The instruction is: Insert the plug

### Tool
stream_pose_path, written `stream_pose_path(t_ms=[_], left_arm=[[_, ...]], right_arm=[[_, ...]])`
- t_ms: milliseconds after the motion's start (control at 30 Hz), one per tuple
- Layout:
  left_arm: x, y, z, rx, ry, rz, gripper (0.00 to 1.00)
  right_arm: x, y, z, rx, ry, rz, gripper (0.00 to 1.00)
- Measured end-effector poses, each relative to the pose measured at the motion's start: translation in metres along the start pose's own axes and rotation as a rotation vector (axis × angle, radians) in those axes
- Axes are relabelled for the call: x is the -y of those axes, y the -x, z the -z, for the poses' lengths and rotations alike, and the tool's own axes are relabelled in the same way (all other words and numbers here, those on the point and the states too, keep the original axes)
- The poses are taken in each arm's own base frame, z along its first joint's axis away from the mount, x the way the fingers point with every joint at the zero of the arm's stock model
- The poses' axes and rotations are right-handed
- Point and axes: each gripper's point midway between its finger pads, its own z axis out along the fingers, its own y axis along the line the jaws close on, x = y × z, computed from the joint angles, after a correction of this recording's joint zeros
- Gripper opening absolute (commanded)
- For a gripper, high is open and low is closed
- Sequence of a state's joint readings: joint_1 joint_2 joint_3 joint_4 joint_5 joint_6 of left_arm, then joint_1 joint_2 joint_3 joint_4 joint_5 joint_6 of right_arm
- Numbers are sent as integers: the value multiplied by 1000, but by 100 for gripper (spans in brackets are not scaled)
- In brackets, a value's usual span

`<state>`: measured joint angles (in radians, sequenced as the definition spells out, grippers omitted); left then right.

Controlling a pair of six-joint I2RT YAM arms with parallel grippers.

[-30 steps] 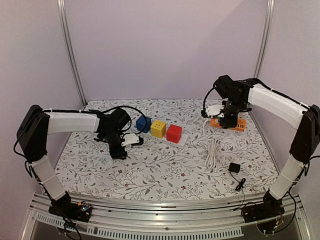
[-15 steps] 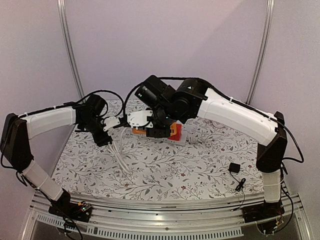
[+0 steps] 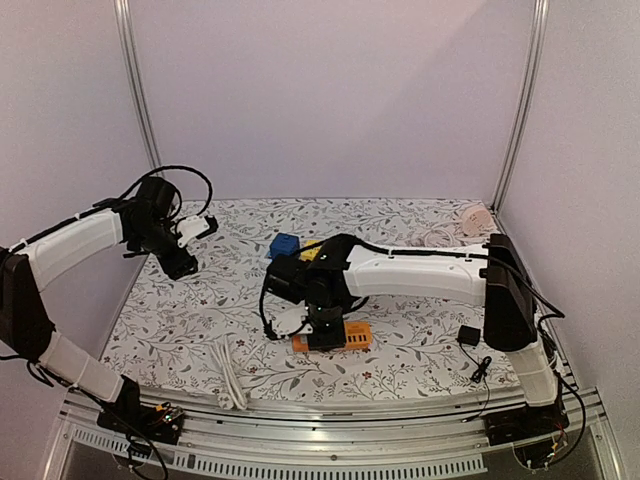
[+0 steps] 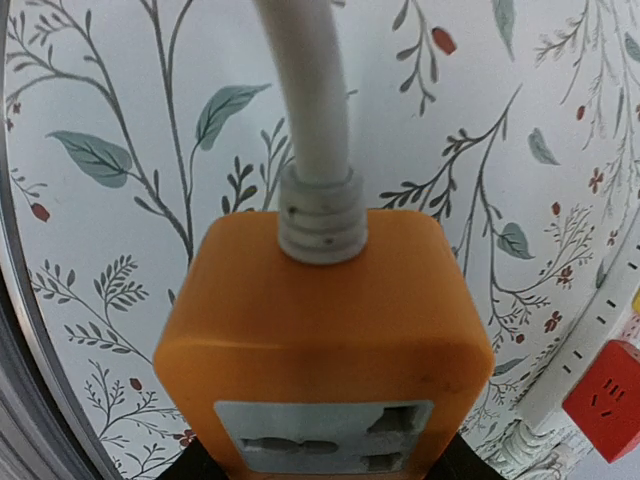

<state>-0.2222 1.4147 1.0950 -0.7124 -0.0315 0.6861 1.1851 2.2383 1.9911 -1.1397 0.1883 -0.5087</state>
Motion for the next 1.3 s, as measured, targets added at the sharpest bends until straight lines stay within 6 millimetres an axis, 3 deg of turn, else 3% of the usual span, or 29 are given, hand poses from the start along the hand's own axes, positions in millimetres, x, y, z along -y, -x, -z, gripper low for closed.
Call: stream_pose_path(t_ms=[33,100,167,200,400,500,567,667,733,800,900,1033,1167,1300], left_arm=[[1,-2,0,-9,-4,0,72],[3,-5,0,-19,-12,2,72],[6,-8,0,-34,-24,4,72],[8,-10,1,-42,-31,5,72],[11,-16,3,-73,-44,3,73],[12,-18,3,-82,-50,2,73],[13,-19,3,-85,-55,2,73],[15,-19,3,-84,-66,2,73],[16,-18,3,-80,-70,2,73],[16,-18,3,-78,-72,2,73],[18,-16,3,-66,-83,0,73],[23,-17,0,-60,-100,-6,73],[28,-20,-2,-63,-113,-11,74],[30,-22,-4,-66,-116,-12,73]], right_arm=[[-8,-10,-11,-42,22,8,18],[-19,-25,-26,-98,52,20,49],[-27,-35,-35,-129,68,30,95],[-28,-36,-37,-132,69,28,98],[-19,-27,-41,-78,13,20,99],[-17,-29,-31,-28,-19,4,99],[-14,-33,-12,40,-45,-30,99],[-5,-49,35,173,-78,-80,99],[6,-76,58,211,-113,-101,99],[20,-120,69,189,-153,-139,99],[33,-202,50,22,-153,-244,99],[8,-284,12,-214,-8,-336,97],[-13,-323,0,-321,101,-374,90],[-12,-339,-1,-340,125,-405,85]])
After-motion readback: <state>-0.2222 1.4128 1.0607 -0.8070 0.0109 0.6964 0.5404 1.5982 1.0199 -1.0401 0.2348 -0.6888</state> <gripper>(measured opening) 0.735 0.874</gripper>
